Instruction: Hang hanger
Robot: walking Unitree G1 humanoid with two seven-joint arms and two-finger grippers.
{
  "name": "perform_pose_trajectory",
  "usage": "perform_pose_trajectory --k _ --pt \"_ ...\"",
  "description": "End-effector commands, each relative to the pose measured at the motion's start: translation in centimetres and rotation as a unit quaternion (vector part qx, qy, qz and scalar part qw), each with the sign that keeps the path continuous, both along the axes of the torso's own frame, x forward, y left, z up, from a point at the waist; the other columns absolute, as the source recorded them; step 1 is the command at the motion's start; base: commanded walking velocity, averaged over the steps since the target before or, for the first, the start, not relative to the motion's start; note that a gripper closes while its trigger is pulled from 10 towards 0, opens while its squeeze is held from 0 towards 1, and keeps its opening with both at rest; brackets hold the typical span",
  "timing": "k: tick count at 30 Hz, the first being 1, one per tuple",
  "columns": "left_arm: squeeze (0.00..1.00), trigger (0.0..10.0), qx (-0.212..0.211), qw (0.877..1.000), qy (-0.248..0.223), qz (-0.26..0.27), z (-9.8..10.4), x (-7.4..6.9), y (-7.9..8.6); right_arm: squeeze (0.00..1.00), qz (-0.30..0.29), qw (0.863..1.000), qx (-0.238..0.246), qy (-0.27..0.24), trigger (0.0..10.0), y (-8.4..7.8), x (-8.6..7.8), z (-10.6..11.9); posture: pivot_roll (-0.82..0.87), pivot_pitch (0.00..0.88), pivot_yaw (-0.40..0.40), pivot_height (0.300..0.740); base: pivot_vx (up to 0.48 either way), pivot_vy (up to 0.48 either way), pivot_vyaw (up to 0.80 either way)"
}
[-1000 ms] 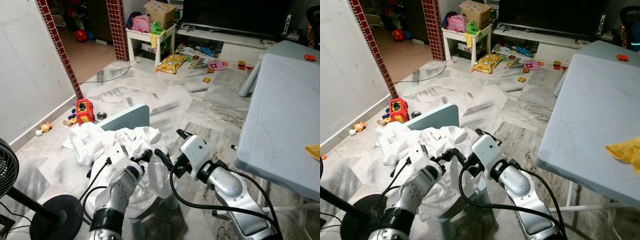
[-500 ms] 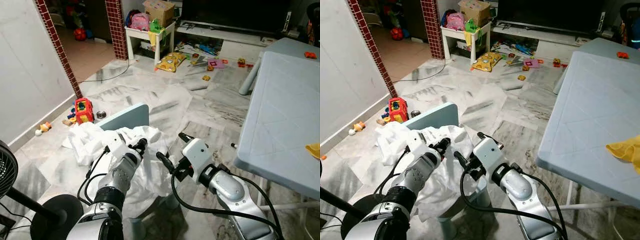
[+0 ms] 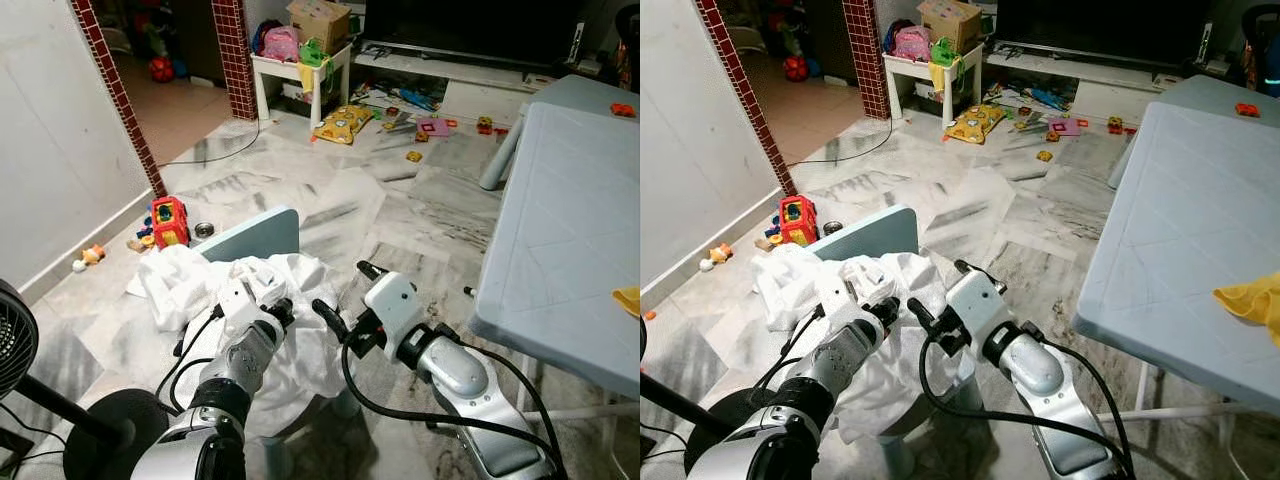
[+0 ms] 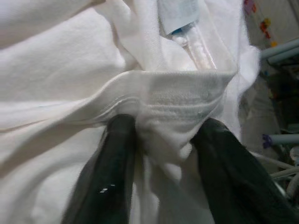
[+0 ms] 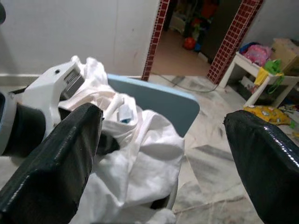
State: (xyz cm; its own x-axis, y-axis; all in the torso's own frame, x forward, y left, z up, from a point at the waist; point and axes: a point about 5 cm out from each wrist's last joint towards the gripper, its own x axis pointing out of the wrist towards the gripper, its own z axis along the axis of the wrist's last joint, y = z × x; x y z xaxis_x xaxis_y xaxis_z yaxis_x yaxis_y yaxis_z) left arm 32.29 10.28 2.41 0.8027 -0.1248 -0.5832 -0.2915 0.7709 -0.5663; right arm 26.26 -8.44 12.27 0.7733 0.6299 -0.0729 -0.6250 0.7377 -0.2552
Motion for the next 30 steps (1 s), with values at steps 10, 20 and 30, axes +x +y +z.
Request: perform_pose_trajectory --k 10,20,30 --pt "0.0 0.0 0.044 0.999 0.017 0.0 -0.2 0.1 1.2 0.0 -0.028 1.0 0.01 -0.002 10.0 -0.3 0.9 0.0 -0.24 0.0 0.071 0.74 0.0 0.0 0.0" --pt "0.0 0.0 0.066 0.997 0.017 -0.029 -0.4 -0.2 1.3 0.0 -0.05 0.999 0.016 -0.003 10.0 -1.1 1.6 0.1 -0.25 0.0 0.09 0.74 0.0 0.0 0.0" --pt "0.0 0.0 0.122 0.988 -0.009 -0.094 -0.1 -1.3 2.5 0.0 0.045 0.997 0.002 0.069 10.0 -1.0 0.1 -1.5 -0.23 0.0 0.092 0.74 0.0 0.0 0.0"
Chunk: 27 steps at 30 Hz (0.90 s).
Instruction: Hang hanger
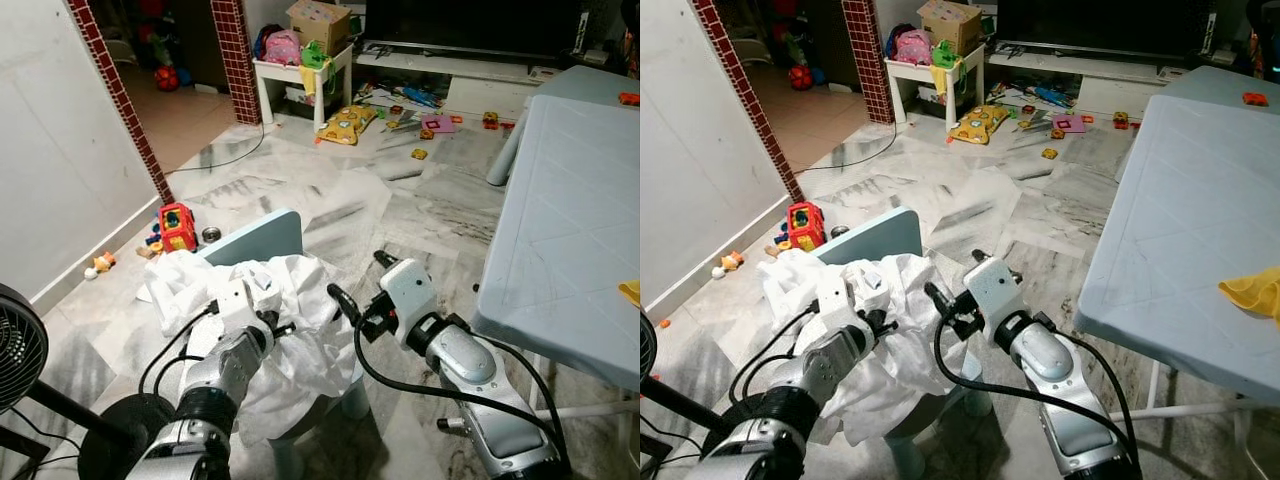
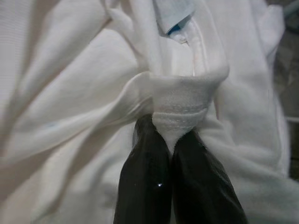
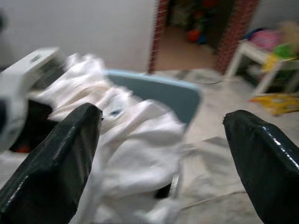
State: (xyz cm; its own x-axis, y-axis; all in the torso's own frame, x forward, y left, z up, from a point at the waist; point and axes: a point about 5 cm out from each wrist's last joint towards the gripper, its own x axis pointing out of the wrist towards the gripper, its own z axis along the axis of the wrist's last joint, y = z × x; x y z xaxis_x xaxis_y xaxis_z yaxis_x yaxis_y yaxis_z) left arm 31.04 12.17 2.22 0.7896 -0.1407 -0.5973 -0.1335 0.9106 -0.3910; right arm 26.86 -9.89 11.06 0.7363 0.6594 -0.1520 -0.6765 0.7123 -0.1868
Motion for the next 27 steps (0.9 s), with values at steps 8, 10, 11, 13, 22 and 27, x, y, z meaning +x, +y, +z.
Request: perform_pose_trajectory --k 8,10,11,13,22,27 --pt "0.0 0.0 0.08 0.995 -0.029 -0.057 0.9 -1.2 2.2 0.0 0.11 0.991 -0.044 0.065 10.0 0.0 -2.5 -1.9 -0.24 0.0 0.099 0.74 0.0 0.0 0.0" --pt "0.0 0.0 0.108 0.988 -0.06 -0.091 1.7 -1.3 2.4 0.0 0.102 0.992 -0.042 0.066 10.0 -0.2 -2.4 -1.9 -0.23 0.0 0.1 0.74 0.0 0.0 0.0" --pt "0.0 0.0 0.119 0.985 -0.072 -0.105 2.1 -1.3 2.4 0.0 0.098 0.992 -0.04 0.067 10.0 -0.3 -2.3 -1.9 -0.23 0.0 0.1 0.74 0.0 0.0 0.0" --pt "0.0 0.0 0.169 0.965 -0.132 -0.151 4.1 -1.0 2.6 0.0 0.067 0.995 -0.039 0.062 10.0 -0.8 -1.8 -1.9 -0.23 0.0 0.102 0.74 0.0 0.0 0.0" --pt "0.0 0.0 0.225 0.877 -0.352 -0.239 12.6 0.5 1.3 0.0 0.019 0.998 -0.026 0.055 10.0 -1.2 -0.4 -1.6 -0.23 0.0 0.111 0.74 0.0 0.0 0.0" --pt "0.0 0.0 0.232 0.807 -0.46 -0.287 16.3 0.1 -1.2 0.0 -0.058 0.997 0.019 0.038 10.0 -1.9 0.9 -0.9 -0.23 0.0 0.118 0.74 0.0 0.0 0.0"
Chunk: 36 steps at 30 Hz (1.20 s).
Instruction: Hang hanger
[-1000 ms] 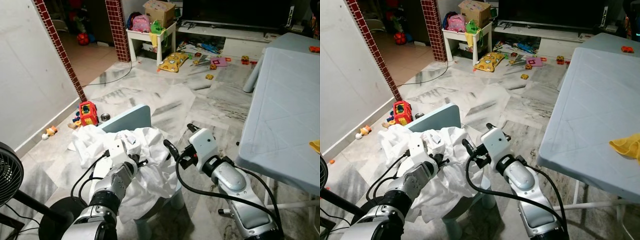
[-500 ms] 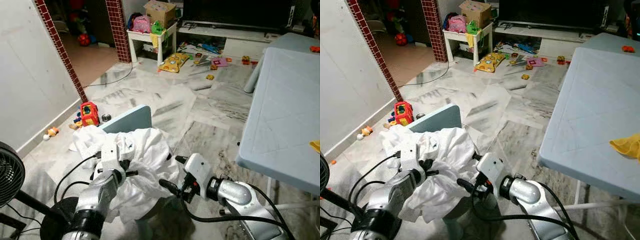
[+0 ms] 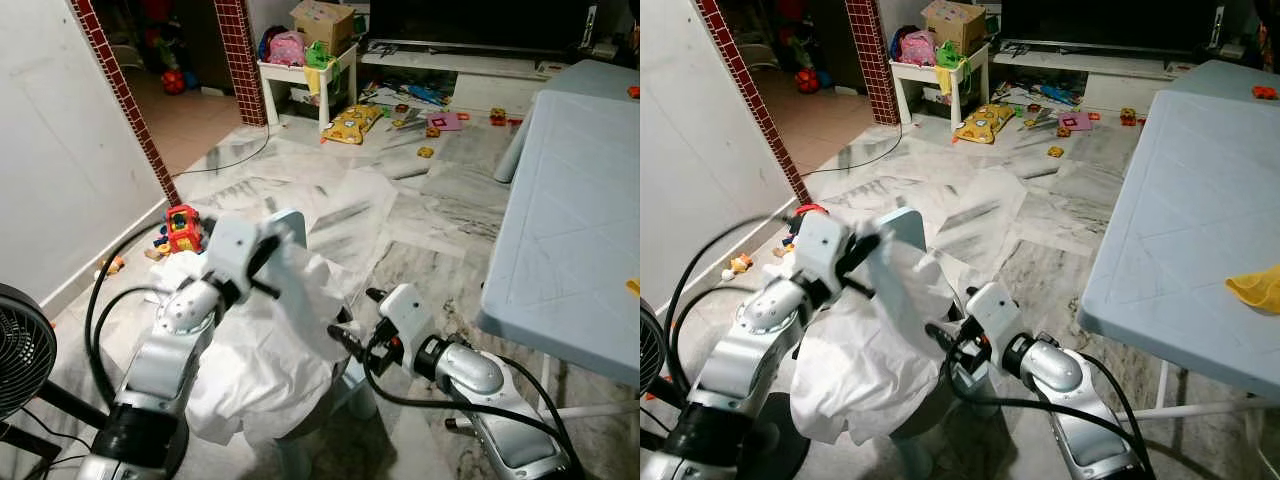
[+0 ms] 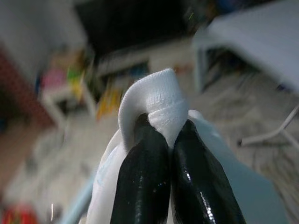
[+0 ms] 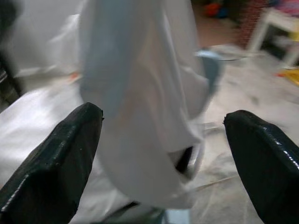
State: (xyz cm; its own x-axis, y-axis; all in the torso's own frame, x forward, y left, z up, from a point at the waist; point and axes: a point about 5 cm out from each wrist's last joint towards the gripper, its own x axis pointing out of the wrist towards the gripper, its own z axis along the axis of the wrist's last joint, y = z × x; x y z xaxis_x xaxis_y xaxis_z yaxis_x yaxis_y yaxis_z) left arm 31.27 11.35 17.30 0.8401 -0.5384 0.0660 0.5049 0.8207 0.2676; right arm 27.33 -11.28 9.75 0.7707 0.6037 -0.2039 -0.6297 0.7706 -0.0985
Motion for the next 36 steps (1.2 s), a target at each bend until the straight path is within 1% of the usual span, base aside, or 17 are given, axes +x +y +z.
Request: perform_pose_trajectory --k 1,2,5,7,10,11,13,14,15,16,18,20,21,22,23,24,36 --pt "0.0 0.0 0.007 0.996 -0.076 -0.05 2.9 -0.6 -1.5 0.0 -0.072 0.997 0.04 -0.01 10.0 -1.1 1.2 0.8 -0.24 0.0 0.125 0.74 0.0 0.0 0.0" --pt "0.0 0.0 0.009 0.992 -0.099 -0.072 3.9 -1.0 -2.3 0.0 -0.113 0.992 0.061 -0.019 10.0 -1.6 1.7 1.2 -0.24 0.0 0.127 0.74 0.0 0.0 0.0" --pt "0.0 0.0 0.005 0.99 -0.11 -0.093 4.6 -1.3 -3.1 0.0 -0.146 0.985 0.086 -0.025 10.0 -2.1 2.2 1.4 -0.24 0.0 0.134 0.74 0.0 0.0 0.0" --pt "0.0 0.0 -0.005 0.991 -0.096 -0.098 4.3 -1.3 -3.3 0.0 -0.154 0.982 0.106 -0.021 10.0 -2.1 2.3 1.4 -0.24 0.0 0.139 0.74 0.0 0.0 0.0" --pt "0.0 0.0 -0.035 0.996 -0.034 -0.077 1.9 -1.2 -2.8 0.0 -0.17 0.981 0.088 -0.034 10.0 -2.2 2.4 1.4 -0.25 0.0 0.141 0.74 0.0 0.0 0.0" --pt "0.0 0.0 -0.051 0.997 -0.006 -0.057 0.5 -1.5 -2.3 0.0 -0.18 0.979 0.077 -0.049 10.0 -2.3 2.4 1.6 -0.25 0.0 0.14 0.74 0.0 0.0 0.0" --pt "0.0 0.0 -0.056 0.997 0.006 -0.047 -0.1 -1.6 -2.1 0.0 -0.189 0.978 0.071 -0.043 10.0 -2.4 2.3 1.5 -0.25 0.0 0.136 0.74 0.0 0.0 0.0" --pt "0.0 0.0 -0.073 0.996 0.043 -0.023 -1.5 -1.9 -1.7 0.0 -0.202 0.977 0.056 -0.042 10.0 -2.9 2.2 1.5 -0.26 0.0 0.13 0.74 0.0 0.0 0.0" --pt "0.0 0.0 -0.082 0.994 0.073 -0.004 -2.8 -2.3 -1.4 0.0 -0.216 0.973 0.068 -0.044 10.0 -3.4 2.2 1.6 -0.26 0.0 0.123 0.74 0.0 0.0 0.0" --pt "0.0 0.0 -0.082 0.994 0.073 -0.004 -2.8 -2.3 -1.4 0.0 -0.216 0.973 0.068 -0.044 10.0 -3.4 2.2 1.6 -0.26 0.0 0.123 0.74 0.0 0.0 0.0" --pt "0.0 0.0 -0.103 0.989 0.104 0.029 -4.6 -3.2 -0.9 0.0 -0.246 0.964 0.085 -0.049 10.0 -4.5 2.2 1.9 -0.25 0.0 0.115 0.74 0.0 0.0 0.0" --pt "0.0 0.0 -0.107 0.987 0.116 0.045 -5.1 -3.5 -0.7 0.0 -0.25 0.963 0.084 -0.054 10.0 -4.6 2.1 1.9 -0.25 0.0 0.112 0.74 0.0 0.0 0.0" --pt "0.0 4.0 -0.112 0.984 0.126 0.055 -5.6 -3.7 -0.6 0.0 -0.255 0.961 0.09 -0.054 10.0 -4.7 2.1 2.0 -0.25 0.0 0.109 0.74 0.0 0.0 0.0" --pt "0.0 4.0 -0.113 0.983 0.13 0.059 -5.9 -3.8 -0.5 0.0 -0.258 0.96 0.094 -0.053 10.0 -4.8 2.1 2.0 -0.25 0.0 0.108 0.74 0.0 0.0 0.0" --pt "0.0 5.1 -0.113 0.983 0.133 0.064 -6.1 -3.9 -0.4 0.0 -0.261 0.959 0.1 -0.051 10.0 -4.8 2.1 2.0 -0.25 0.0 0.108 0.74 0.0 0.0 0.0" --pt "0.0 7.0 -0.113 0.982 0.133 0.068 -6.2 -4.0 -0.3 0.0 -0.263 0.958 0.103 -0.049 10.0 -4.8 2.1 2.0 -0.25 0.0 0.107 0.74 0.0 0.0 0.0" --pt "0.0 7.0 -0.113 0.982 0.133 0.068 -6.2 -4.0 -0.3 0.0 -0.263 0.958 0.103 -0.049 10.0 -4.8 2.1 2.0 -0.25 0.0 0.107 0.74 0.0 0.0 0.0"
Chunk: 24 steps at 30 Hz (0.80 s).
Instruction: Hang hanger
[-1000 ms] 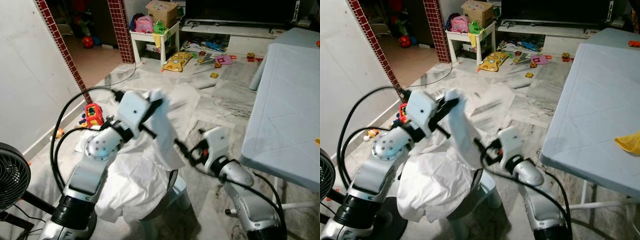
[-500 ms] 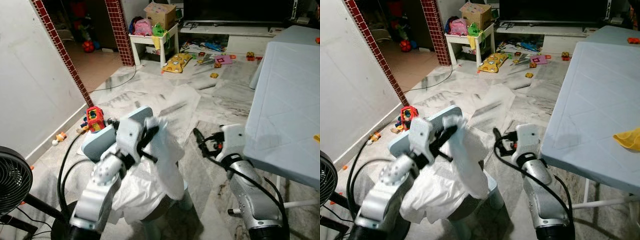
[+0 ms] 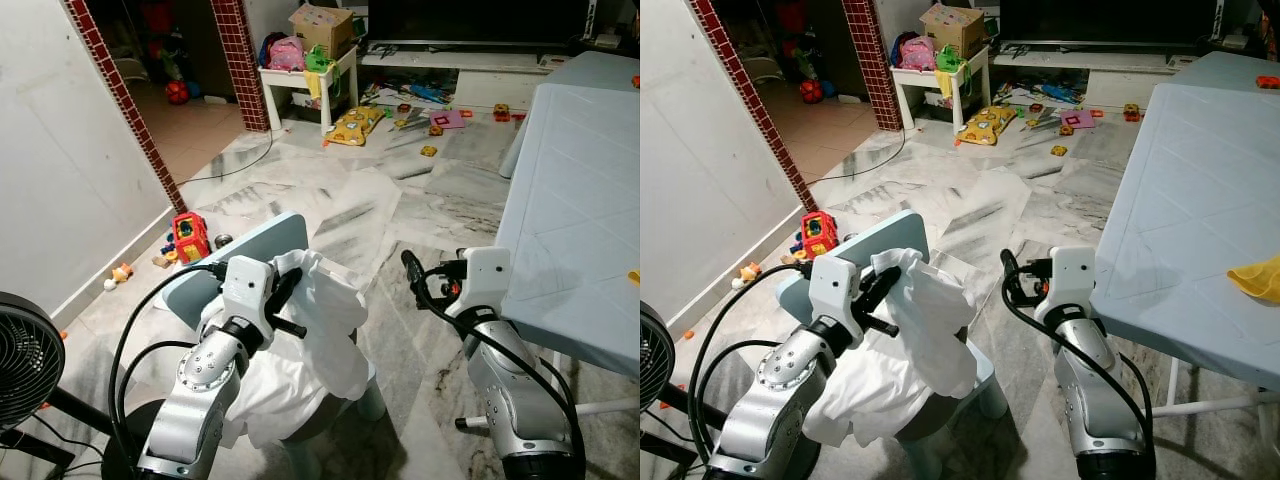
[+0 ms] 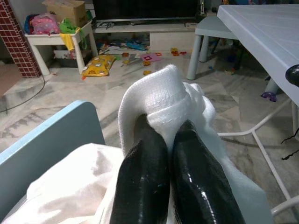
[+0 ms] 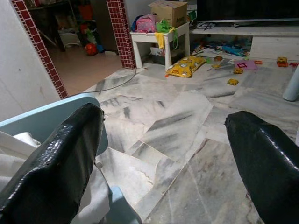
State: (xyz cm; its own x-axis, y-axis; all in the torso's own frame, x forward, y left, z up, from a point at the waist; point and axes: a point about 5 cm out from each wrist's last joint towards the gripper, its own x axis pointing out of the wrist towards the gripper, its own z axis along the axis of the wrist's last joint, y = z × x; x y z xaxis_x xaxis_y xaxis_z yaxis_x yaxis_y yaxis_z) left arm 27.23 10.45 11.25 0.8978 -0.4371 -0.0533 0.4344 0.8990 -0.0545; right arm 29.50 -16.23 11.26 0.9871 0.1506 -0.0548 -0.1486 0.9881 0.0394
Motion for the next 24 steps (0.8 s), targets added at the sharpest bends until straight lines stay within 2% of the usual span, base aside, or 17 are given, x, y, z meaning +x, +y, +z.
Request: perform_pose_trajectory --k 1,17,18,19,20,24 --pt "0.0 7.0 0.001 1.0 0.003 0.011 -0.1 0.0 0.6 0.0 -0.002 1.0 0.007 -0.01 10.0 0.2 -0.1 0.5 -0.25 0.0 0.107 0.74 0.0 0.0 0.0" --pt "0.0 7.0 0.001 1.0 0.003 0.011 -0.1 0.0 0.6 0.0 -0.002 1.0 0.007 -0.01 10.0 0.2 -0.1 0.5 -0.25 0.0 0.107 0.74 0.0 0.0 0.0" --pt "0.0 10.0 -0.001 1.0 0.006 0.018 -0.2 -0.1 0.6 0.0 -0.003 1.0 0.006 -0.007 10.0 0.2 -0.1 0.5 -0.25 0.0 0.107 0.74 0.0 0.0 -0.43" --pt "0.0 10.0 -0.008 0.998 -0.028 0.048 1.4 0.8 0.7 0.0 -0.031 0.999 -0.003 -0.026 10.0 -0.4 0.1 1.2 -0.26 0.0 0.11 0.74 0.0 0.0 -0.8" --pt "0.0 10.0 -0.011 0.998 -0.038 0.057 1.9 1.0 0.7 0.0 -0.039 0.999 -0.005 -0.033 10.0 -0.6 0.2 1.4 -0.26 0.0 0.109 0.74 0.0 0.0 -0.8" --pt "0.0 10.0 -0.014 0.997 -0.045 0.063 2.2 1.3 0.6 0.0 -0.042 0.998 -0.008 -0.038 10.0 -0.8 0.3 1.7 -0.26 0.0 0.107 0.74 0.0 0.0 -0.8"
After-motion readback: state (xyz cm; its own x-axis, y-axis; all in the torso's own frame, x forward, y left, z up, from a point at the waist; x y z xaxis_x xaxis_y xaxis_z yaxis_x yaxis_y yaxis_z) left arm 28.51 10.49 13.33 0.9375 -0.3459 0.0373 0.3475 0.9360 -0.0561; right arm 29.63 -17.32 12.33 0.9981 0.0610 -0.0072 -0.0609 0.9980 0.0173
